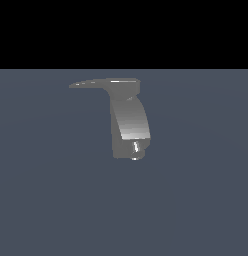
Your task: Turn on the faucet by rotating a designated handle.
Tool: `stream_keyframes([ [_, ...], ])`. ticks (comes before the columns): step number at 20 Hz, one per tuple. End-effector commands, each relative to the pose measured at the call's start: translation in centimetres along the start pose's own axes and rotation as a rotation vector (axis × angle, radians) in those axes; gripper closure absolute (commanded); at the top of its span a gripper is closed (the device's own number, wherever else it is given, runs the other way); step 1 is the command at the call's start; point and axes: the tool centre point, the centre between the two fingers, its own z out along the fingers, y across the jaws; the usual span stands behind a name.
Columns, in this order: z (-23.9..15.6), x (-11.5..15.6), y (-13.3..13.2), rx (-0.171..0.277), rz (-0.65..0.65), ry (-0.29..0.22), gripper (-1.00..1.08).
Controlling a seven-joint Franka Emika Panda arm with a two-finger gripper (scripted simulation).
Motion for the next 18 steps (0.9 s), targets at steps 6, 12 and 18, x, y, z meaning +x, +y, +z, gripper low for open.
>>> stream_keyframes([
  [6,0.2,0.1,-0.3,0.000,0.013,0.000,1.08],
  [12,1.0,0.6,-1.3,0.000,0.065,0.000,1.08],
  [18,2.4,1.6,-3.1,0.000,0.155,-0.001,1.08],
])
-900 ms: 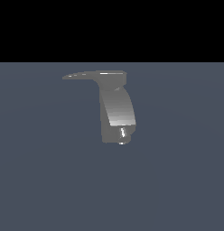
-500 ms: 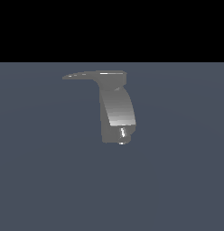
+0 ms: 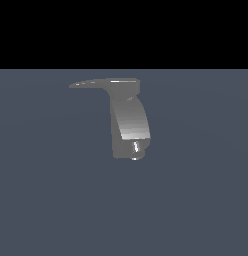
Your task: Turn on the faucet by rotating a designated handle.
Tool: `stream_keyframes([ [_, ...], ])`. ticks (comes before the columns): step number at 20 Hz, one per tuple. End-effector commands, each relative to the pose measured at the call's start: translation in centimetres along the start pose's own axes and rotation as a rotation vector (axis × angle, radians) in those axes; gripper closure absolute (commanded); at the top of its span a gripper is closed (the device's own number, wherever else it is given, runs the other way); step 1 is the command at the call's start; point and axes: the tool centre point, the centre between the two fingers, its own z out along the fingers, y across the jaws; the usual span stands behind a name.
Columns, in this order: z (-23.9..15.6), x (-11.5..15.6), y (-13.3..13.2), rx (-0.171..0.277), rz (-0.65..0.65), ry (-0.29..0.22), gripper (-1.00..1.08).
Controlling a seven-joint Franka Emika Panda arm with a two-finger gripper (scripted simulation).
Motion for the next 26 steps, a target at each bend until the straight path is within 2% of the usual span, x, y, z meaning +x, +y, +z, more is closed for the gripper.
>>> stream_keyframes([
  [1,0.7,0.4,-0.9,0.000,0.044,-0.001,1.08],
  [13,4.6,3.5,-5.8,0.001,0.300,-0.002,1.08],
  [26,8.9,8.3,-10.1,0.003,0.580,-0.005,1.08],
])
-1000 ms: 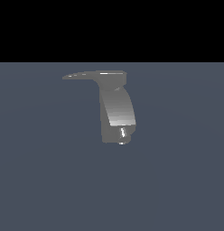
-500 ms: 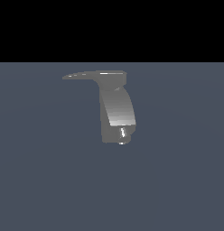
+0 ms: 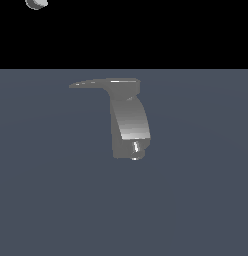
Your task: Turn on the faucet by rotating a designated handle.
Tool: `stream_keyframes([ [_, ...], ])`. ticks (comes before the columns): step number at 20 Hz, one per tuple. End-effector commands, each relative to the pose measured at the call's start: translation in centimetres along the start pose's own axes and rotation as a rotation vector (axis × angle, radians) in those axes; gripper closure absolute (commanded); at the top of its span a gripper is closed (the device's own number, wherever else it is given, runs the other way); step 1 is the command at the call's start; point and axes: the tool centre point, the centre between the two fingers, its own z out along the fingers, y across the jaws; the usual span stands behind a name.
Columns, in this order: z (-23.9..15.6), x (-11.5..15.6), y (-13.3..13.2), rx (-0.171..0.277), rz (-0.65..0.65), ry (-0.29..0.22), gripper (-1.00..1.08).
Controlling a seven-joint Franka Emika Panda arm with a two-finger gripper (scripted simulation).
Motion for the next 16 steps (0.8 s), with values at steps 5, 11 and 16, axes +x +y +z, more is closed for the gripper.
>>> stream_keyframes([
  [5,2.1,1.5,-2.8,0.002,0.139,-0.001,1.08],
  [11,4.0,3.2,-5.2,0.002,0.263,-0.002,1.08],
  [16,5.5,4.8,-6.9,0.002,0.365,-0.002,1.08],
])
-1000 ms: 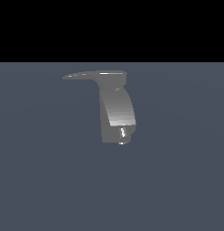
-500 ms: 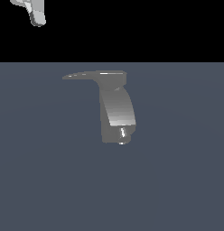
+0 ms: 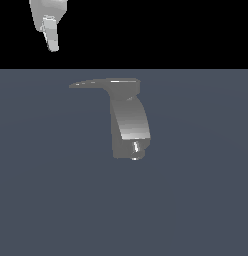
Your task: Turn on the faucet by rotating a designated handle.
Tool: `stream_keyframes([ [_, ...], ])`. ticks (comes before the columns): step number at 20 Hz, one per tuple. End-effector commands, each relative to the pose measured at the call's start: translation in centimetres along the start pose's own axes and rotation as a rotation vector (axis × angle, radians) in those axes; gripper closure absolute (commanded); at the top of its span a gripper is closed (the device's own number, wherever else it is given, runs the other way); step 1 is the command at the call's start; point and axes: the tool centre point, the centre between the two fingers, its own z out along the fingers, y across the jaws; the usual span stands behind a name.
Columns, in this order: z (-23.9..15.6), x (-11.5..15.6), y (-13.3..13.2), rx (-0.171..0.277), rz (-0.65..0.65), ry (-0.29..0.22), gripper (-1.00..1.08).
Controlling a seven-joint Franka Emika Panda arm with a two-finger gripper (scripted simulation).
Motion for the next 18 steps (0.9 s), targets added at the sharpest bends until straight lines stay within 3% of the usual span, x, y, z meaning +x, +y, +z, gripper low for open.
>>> stream_keyframes([
  [1,0.8,0.5,-1.1,0.001,0.052,0.000,1.08],
  [18,6.1,5.9,-7.4,-0.004,0.409,0.006,1.08],
])
